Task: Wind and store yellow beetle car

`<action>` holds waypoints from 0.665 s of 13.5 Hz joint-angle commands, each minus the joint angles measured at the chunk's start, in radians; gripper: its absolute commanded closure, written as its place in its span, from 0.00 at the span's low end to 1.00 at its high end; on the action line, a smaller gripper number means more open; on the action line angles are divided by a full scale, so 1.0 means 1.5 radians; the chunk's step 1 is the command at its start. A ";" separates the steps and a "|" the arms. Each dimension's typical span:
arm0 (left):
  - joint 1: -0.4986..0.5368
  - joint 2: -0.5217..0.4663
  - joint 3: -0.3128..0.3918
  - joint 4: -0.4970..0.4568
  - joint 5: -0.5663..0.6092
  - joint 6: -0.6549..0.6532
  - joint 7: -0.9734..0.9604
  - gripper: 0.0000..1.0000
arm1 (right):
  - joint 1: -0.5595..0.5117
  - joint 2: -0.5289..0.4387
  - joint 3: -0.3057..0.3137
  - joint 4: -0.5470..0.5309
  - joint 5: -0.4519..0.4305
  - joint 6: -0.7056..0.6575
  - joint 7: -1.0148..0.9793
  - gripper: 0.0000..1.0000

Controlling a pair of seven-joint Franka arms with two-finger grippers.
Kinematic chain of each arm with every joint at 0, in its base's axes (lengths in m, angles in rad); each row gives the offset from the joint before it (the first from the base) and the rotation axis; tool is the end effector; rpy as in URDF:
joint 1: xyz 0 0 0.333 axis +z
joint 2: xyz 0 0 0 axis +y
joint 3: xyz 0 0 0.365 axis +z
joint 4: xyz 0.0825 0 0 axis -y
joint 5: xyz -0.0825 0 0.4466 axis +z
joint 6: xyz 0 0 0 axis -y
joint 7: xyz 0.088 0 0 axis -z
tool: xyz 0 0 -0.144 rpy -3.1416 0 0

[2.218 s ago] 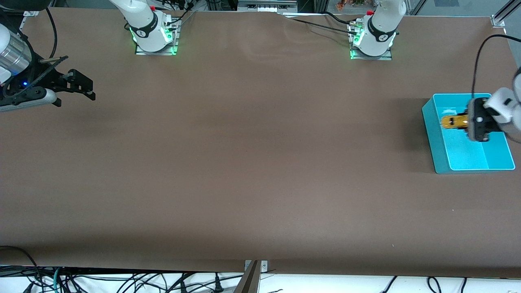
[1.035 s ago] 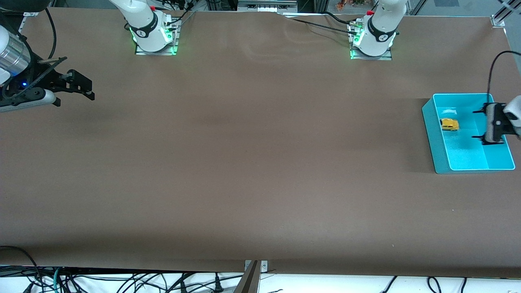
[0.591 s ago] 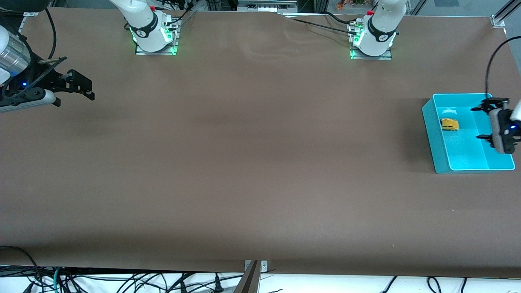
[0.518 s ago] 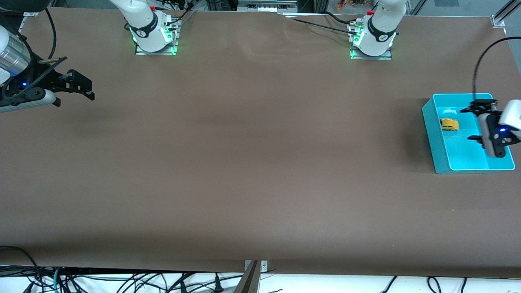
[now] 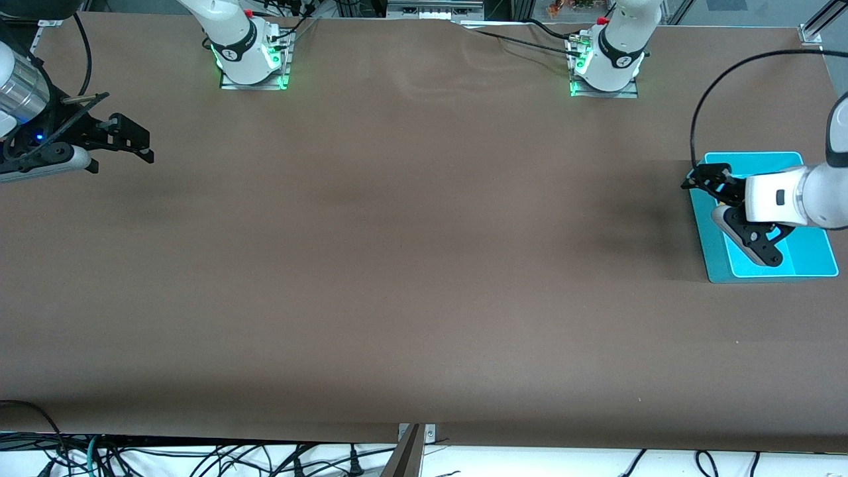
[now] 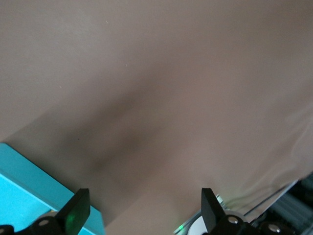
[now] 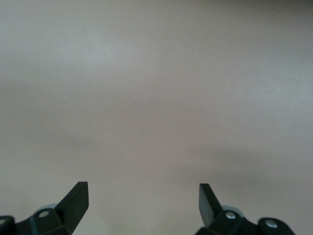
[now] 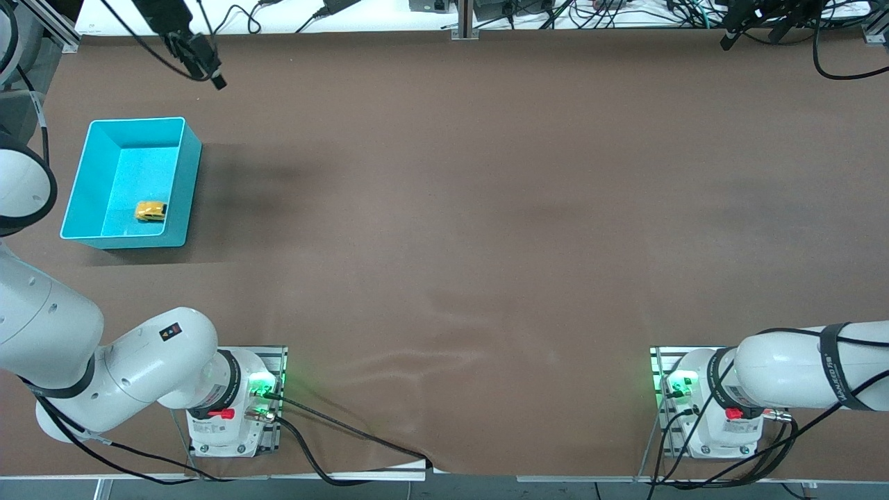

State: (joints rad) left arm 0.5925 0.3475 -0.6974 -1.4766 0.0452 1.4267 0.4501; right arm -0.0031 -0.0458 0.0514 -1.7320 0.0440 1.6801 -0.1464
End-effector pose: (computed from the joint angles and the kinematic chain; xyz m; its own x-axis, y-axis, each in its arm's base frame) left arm 0.6708 -0.0065 0.4955 0.8125 -0.5469 -0.2020 -0.4830 -0.8255 0.2920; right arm 0.6050 0.0357 0.5875 0.9821 0.1886 -0.0002 0.1884 -0.9812 -0.0418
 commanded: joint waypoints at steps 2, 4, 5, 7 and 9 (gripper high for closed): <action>-0.155 -0.129 0.146 -0.017 -0.028 0.042 -0.192 0.00 | 0.004 -0.003 -0.004 0.008 -0.006 -0.013 0.010 0.00; -0.255 -0.153 0.247 -0.021 -0.031 0.050 -0.272 0.00 | 0.005 -0.001 -0.004 0.005 -0.007 -0.013 0.010 0.00; -0.284 -0.169 0.274 -0.037 -0.031 0.067 -0.284 0.00 | 0.004 -0.003 -0.004 0.004 -0.007 -0.018 0.012 0.00; -0.350 -0.219 0.357 -0.117 -0.046 0.136 -0.302 0.00 | 0.004 -0.004 -0.012 0.008 -0.005 -0.032 0.013 0.00; -0.414 -0.245 0.441 -0.148 -0.054 0.142 -0.305 0.00 | 0.005 -0.002 -0.012 0.008 -0.004 -0.029 0.013 0.00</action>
State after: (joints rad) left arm 0.0429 0.0596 -0.1360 -1.5933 -0.0067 1.5941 0.0087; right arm -0.0032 -0.0462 0.0423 -1.7320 0.0439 1.6580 -0.1426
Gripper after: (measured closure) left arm 0.000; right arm 0.000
